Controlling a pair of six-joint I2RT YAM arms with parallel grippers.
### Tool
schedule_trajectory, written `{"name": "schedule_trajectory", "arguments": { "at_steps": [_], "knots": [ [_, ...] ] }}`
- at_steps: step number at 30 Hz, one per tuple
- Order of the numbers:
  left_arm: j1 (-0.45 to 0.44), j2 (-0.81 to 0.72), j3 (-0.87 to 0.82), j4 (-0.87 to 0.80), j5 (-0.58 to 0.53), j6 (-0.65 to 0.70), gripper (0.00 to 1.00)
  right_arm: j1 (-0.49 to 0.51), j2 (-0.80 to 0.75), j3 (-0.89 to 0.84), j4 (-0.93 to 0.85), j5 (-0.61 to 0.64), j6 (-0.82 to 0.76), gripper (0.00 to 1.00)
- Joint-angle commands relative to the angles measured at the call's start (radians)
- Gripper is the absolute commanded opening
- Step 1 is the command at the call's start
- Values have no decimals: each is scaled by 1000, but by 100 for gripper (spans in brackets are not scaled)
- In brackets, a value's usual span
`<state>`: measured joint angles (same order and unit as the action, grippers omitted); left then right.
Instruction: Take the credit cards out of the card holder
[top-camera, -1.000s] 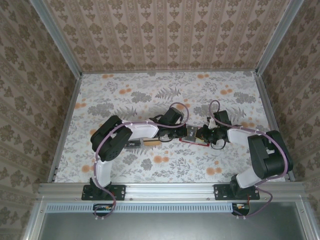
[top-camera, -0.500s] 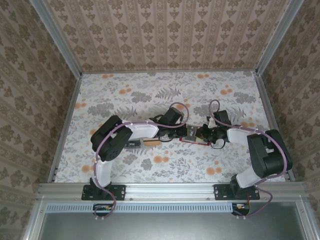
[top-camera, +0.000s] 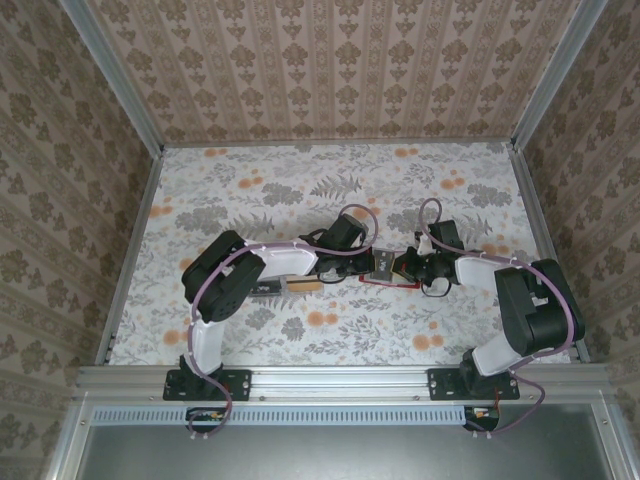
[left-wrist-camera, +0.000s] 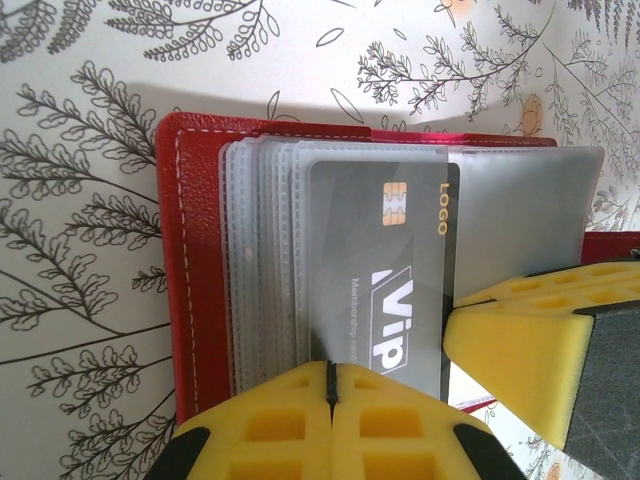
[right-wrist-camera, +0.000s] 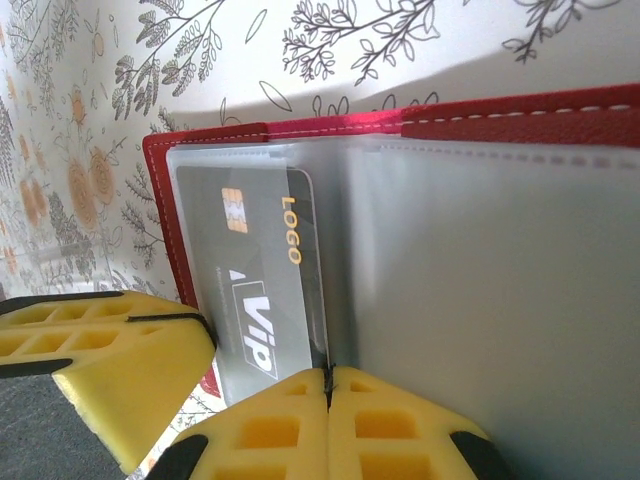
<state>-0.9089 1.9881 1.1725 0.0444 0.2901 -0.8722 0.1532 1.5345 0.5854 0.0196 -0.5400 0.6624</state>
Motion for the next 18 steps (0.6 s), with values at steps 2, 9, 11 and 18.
{"name": "schedule_trajectory", "arguments": {
  "at_steps": [2, 9, 11, 18],
  "knots": [
    [5, 40, -4, -101, -32, -28, 0, -36, -27, -37, -11, 12, 11, 0],
    [15, 40, -15, -102, -37, -42, 0, -68, -61, -49, -64, 43, 0, 0],
    [16, 40, -13, -101, -33, -39, 0, -78, -68, -59, -57, 43, 2, 0],
    [15, 43, -2, -112, -28, -37, 0, -59, -97, -52, 5, -33, -6, 6]
  ]
}}
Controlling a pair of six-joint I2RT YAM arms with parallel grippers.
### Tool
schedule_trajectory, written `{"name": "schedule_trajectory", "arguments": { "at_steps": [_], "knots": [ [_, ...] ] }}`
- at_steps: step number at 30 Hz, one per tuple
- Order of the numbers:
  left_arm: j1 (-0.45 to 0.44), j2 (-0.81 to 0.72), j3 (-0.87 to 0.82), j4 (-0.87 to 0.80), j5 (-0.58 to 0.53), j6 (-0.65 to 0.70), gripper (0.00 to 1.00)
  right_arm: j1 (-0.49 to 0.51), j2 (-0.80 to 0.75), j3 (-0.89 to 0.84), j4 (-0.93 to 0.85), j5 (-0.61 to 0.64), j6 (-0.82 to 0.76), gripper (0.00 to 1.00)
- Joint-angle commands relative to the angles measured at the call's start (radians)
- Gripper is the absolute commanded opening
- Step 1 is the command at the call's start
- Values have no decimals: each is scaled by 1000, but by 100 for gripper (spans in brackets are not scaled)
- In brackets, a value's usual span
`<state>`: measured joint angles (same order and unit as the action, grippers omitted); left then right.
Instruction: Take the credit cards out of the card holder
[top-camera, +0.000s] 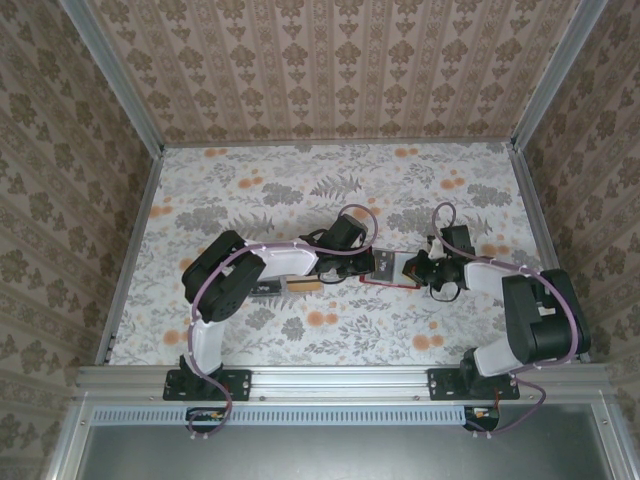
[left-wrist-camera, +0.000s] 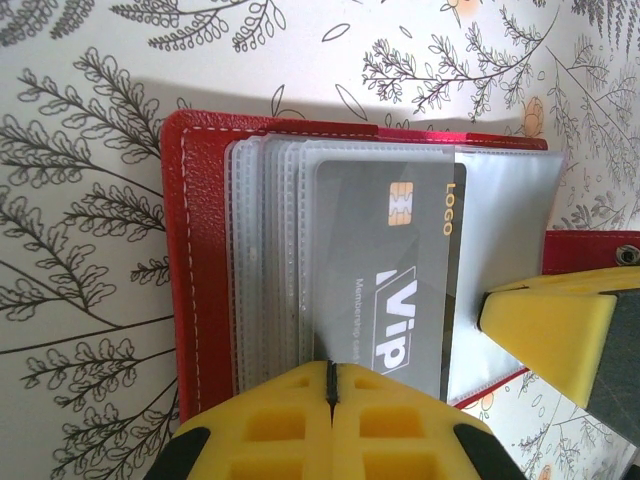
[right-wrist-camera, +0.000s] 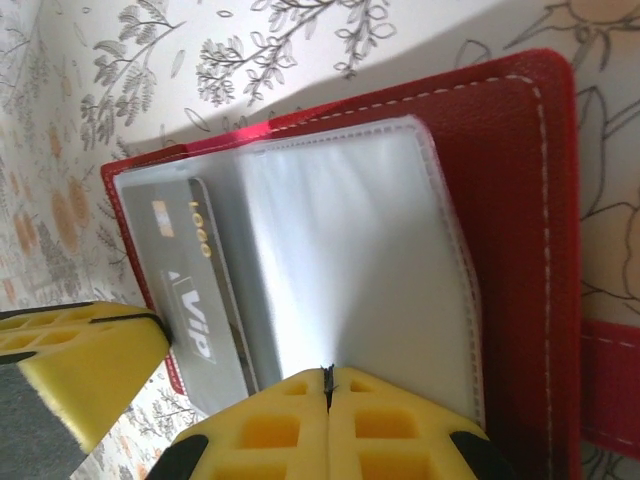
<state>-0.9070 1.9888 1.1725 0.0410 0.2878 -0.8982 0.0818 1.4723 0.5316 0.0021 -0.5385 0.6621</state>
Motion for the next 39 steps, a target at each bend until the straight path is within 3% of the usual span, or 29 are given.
{"name": "schedule_trajectory", "arguments": {
  "at_steps": [1, 4, 12, 27, 39],
  "knots": [
    [15, 43, -1, -110, -24, -11, 0, 22, -39, 9, 21, -30, -12, 9],
    [15, 47, 4, -108, -17, -13, 0, 55, -36, 31, 22, -9, -25, 18],
    [14, 45, 11, -116, -12, -8, 0, 83, 26, 60, 46, 14, -22, 20],
    [13, 56, 18, -106, -1, -8, 0, 95, 94, 67, 99, -18, -8, 20],
    [11, 62, 27, -104, 7, -8, 0, 96, 81, 47, 149, -65, 27, 12]
  ]
}}
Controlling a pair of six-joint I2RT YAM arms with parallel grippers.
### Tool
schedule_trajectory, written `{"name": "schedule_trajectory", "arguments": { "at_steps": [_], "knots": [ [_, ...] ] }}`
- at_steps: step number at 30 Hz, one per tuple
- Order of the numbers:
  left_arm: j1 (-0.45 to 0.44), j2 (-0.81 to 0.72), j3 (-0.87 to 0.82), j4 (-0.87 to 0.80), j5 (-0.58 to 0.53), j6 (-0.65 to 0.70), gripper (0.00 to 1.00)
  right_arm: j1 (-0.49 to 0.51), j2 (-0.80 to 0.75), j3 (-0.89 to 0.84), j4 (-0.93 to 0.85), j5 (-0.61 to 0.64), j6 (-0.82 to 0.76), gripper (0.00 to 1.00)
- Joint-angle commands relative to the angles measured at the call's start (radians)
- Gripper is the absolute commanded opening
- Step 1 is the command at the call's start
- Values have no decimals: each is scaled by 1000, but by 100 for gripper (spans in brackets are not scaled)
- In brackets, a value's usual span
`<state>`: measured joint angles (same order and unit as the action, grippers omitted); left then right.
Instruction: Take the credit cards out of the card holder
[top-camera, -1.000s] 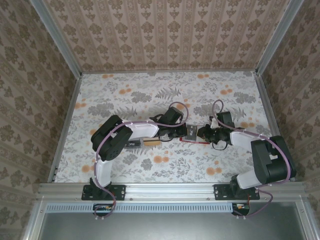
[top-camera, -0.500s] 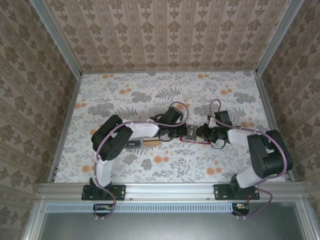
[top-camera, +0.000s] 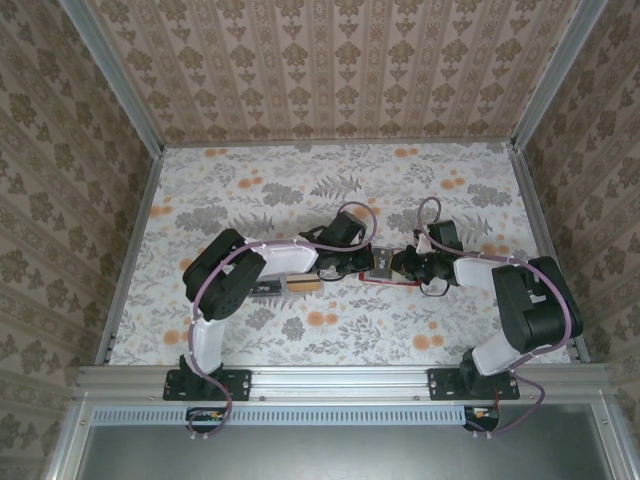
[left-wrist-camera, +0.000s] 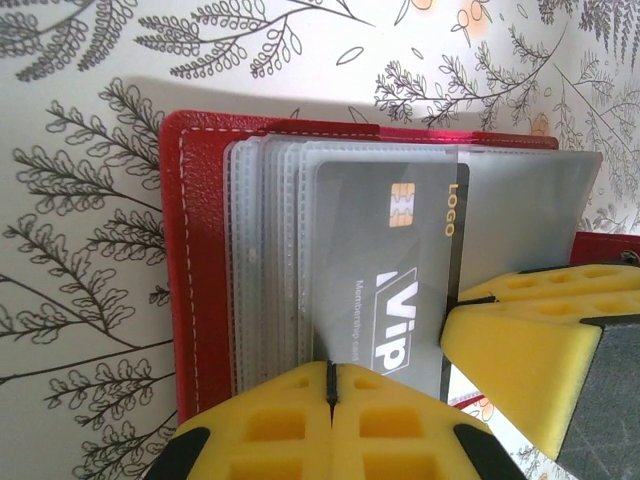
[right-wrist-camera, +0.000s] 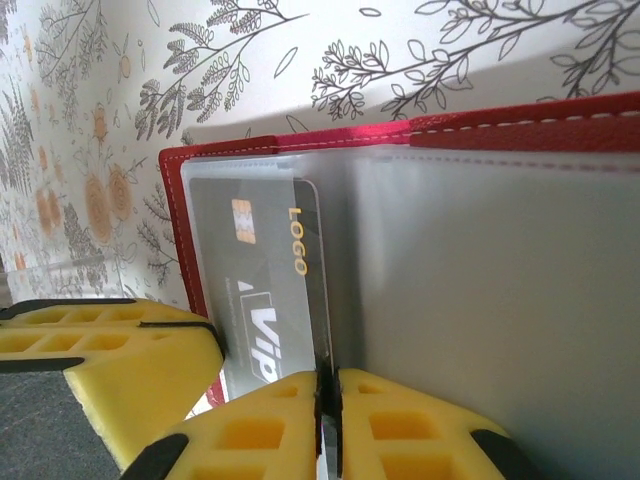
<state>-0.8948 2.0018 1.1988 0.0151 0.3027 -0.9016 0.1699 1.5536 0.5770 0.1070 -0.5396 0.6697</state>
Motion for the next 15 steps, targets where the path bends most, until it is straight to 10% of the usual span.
{"name": "schedule_trajectory", "arguments": {
  "at_steps": [1, 15],
  "knots": [
    [-1, 49, -2, -78, -8, -5, 0, 7, 2, -1, 41, -61, 19, 10],
    [17, 21, -47, -87, -47, -42, 0, -76, -42, -56, -22, 2, 11, 0]
  ]
}}
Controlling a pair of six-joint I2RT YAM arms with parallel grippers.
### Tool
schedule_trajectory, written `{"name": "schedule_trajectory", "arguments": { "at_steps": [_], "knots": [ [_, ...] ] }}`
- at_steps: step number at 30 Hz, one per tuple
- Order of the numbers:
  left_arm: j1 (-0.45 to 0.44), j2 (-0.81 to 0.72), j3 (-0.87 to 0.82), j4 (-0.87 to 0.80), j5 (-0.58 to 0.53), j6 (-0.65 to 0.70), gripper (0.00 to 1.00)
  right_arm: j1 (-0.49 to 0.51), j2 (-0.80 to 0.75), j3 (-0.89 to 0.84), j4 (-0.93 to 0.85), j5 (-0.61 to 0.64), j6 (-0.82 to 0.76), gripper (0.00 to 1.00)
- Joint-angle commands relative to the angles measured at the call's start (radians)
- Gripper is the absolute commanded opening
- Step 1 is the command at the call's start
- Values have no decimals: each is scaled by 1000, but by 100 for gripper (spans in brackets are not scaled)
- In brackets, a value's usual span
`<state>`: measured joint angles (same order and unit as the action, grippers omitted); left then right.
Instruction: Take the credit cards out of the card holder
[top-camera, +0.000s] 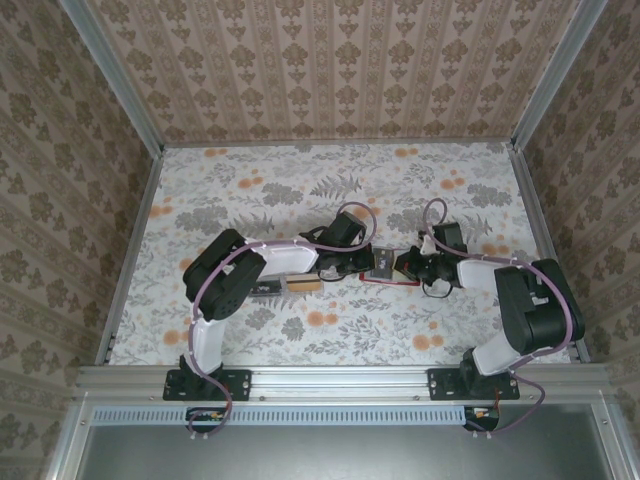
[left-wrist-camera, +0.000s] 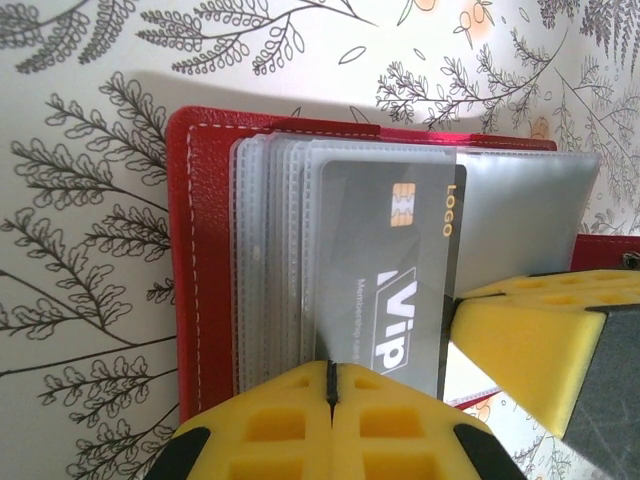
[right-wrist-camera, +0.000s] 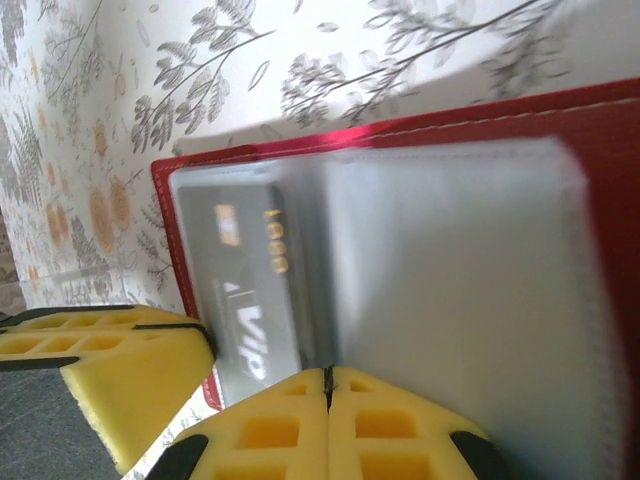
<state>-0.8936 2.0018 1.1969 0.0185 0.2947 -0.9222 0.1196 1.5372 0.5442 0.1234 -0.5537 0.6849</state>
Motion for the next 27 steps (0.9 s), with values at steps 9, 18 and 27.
{"name": "schedule_trajectory", "arguments": {
  "at_steps": [9, 18, 27],
  "knots": [
    [17, 10, -39, -84, -21, -4, 0, -44, -42, -35, -26, -24, -14, 0],
    [-1, -74, 11, -134, -44, 79, 12, 2, -59, 5, -65, 6, -44, 0],
    [-1, -88, 10, -140, -62, 106, 17, 2, -46, 5, -64, 8, -46, 0]
  ]
}}
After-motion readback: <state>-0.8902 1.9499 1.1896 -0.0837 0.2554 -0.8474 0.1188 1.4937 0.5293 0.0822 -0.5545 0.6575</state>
